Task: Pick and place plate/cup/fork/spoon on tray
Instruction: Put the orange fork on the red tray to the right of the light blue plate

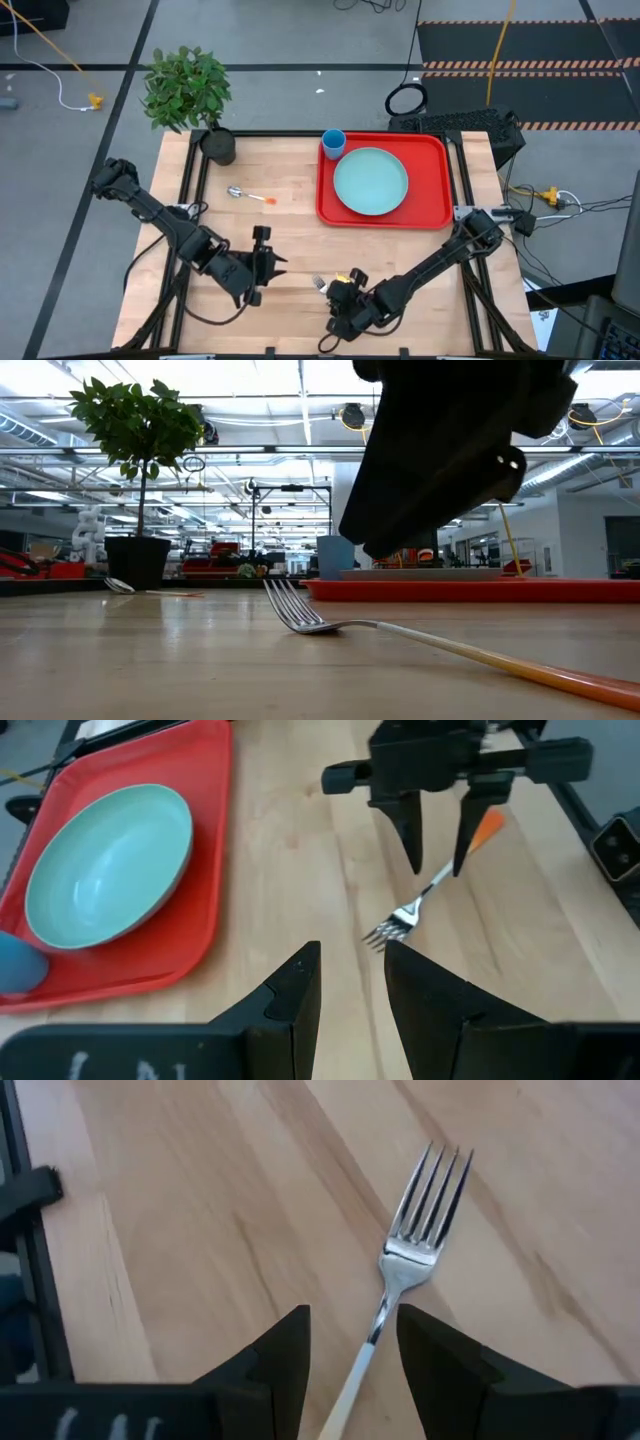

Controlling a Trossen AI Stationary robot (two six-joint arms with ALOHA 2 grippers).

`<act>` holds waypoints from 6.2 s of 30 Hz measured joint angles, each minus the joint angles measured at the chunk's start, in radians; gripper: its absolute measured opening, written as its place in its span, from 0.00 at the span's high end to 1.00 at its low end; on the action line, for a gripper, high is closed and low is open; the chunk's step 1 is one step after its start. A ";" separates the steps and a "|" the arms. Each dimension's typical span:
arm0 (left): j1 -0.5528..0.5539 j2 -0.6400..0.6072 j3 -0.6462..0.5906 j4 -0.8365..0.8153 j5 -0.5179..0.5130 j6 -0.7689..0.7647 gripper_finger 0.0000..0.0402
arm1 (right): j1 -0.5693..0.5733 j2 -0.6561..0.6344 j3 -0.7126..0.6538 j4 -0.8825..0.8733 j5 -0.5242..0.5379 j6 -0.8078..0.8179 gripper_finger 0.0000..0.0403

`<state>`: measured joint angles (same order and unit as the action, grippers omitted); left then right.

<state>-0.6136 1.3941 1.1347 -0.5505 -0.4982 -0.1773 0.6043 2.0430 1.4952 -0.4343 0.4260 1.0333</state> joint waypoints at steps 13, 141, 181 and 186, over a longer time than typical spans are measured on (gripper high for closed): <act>-0.011 0.000 -0.065 0.030 0.001 -0.010 0.71 | 0.033 0.064 0.000 0.079 0.110 -0.060 0.64; 0.307 0.000 -0.064 0.216 0.000 0.466 0.71 | -0.779 -0.824 -0.970 -0.050 0.516 -0.075 1.00; 0.322 0.000 -0.064 0.271 0.001 0.487 0.71 | -0.880 -0.800 -1.160 0.284 0.331 0.002 0.99; 0.322 0.000 -0.064 0.271 0.001 0.487 0.71 | -0.880 -0.767 -1.160 0.298 0.332 0.002 0.99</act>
<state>-0.2913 1.3939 1.0706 -0.2792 -0.4976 0.3092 -0.2756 1.2758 0.3347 -0.1362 0.7582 1.0355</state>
